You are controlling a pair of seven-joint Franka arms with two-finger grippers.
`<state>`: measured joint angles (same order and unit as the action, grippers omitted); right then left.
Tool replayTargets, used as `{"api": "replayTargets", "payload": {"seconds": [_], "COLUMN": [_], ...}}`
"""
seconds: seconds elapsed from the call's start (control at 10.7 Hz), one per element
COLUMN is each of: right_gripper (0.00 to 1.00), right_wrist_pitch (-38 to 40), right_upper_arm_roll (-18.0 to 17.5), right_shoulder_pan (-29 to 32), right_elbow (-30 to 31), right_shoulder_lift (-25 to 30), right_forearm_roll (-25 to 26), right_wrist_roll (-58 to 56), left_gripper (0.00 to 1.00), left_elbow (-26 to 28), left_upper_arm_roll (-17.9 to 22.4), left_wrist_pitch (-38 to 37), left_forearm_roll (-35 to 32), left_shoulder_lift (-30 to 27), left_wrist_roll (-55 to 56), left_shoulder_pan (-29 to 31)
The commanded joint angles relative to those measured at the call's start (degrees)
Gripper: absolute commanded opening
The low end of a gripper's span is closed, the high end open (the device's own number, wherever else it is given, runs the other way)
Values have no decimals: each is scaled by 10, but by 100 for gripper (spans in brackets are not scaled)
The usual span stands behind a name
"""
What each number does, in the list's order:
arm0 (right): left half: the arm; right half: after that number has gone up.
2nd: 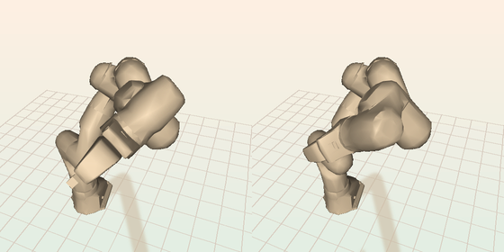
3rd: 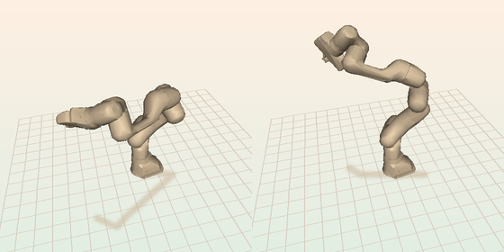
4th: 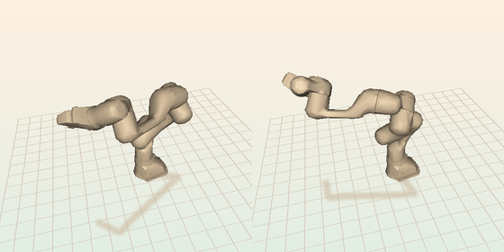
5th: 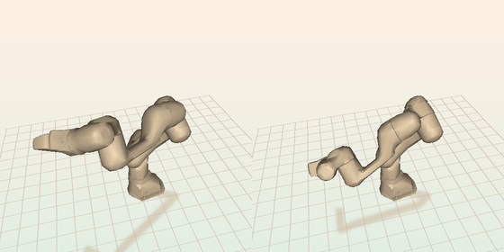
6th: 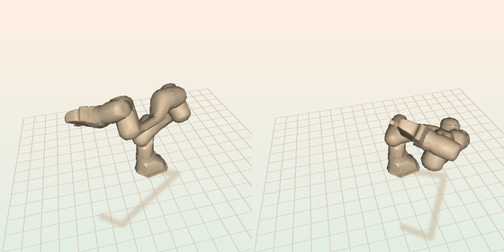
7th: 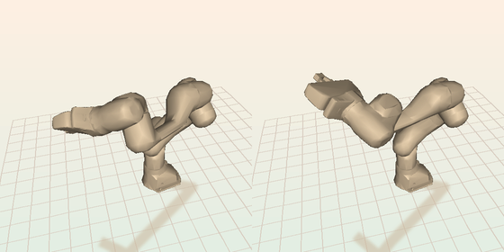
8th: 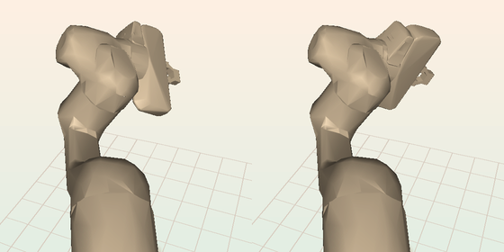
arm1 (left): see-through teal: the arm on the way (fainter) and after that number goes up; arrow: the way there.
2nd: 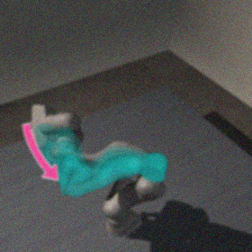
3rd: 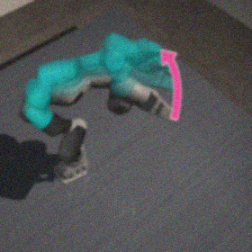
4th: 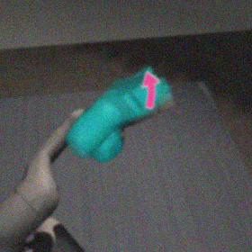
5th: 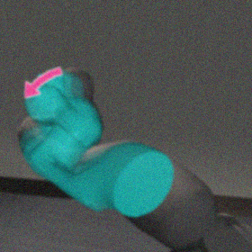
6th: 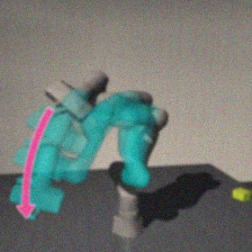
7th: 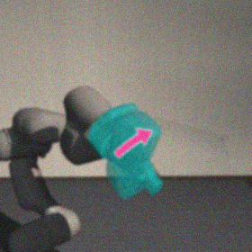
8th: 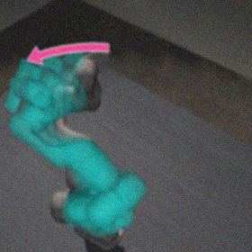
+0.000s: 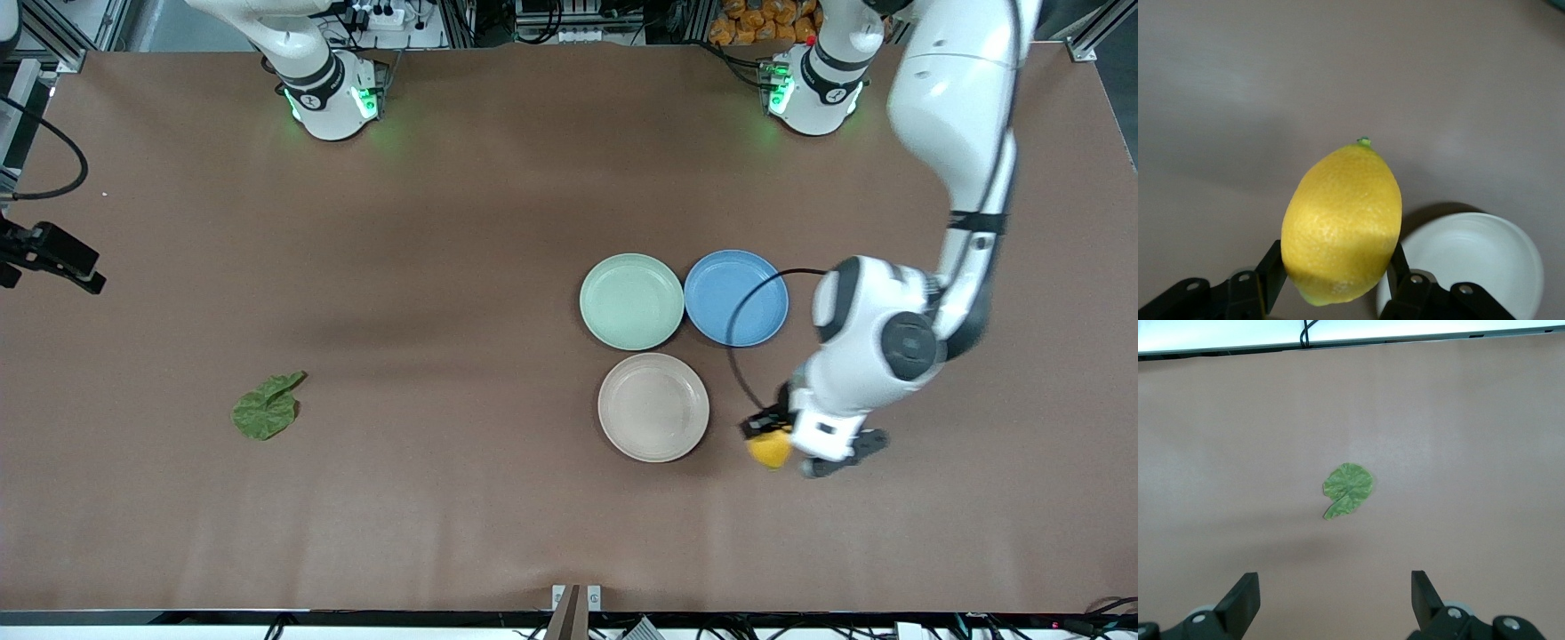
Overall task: Pick lemon and lettuce from plates
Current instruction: 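Carry the lemon away from the plates and set it on the table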
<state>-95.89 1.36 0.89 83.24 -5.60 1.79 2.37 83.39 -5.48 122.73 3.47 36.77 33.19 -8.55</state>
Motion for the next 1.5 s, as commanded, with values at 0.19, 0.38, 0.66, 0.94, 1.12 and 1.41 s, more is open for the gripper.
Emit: {"api": "replayTargets", "payload": {"seconds": [0.19, 0.38, 0.66, 0.94, 1.12, 1.41], "right_gripper": [100, 100, 100, 100, 100, 100], "right_wrist_pitch": [31, 36, 29, 10, 5, 91], "right_upper_arm_roll": [-8, -10, -7, -7, -7, -4], "right_shoulder_pan": [-8, -15, -14, -8, -10, -1], "right_elbow": [-11, -27, -21, -14, -8, -39], "right_shoulder_lift": [5, 5, -3, -34, -28, -30], "right_forearm_roll": [-8, -13, -14, -54, -66, -35], "right_wrist_roll": [-18, -24, -33, -34, -28, -32], "left_gripper": [0, 0, 100, 100, 100, 100], "left_elbow": [26, 25, 27, 43, 111, 261], "left_upper_arm_roll": [-3, -4, -3, -4, -5, -4], "left_wrist_pitch": [-107, -114, -114, -109, -88, -7], "left_forearm_roll": [-39, -39, -39, -40, -41, -36], "left_shoulder_lift": [-21, -18, -3, -7, -72, -218], "left_wrist_roll": [-125, -176, -182, -175, -165, -155], "left_shoulder_pan": [98, 138, 146, 148, 140, 112]}}
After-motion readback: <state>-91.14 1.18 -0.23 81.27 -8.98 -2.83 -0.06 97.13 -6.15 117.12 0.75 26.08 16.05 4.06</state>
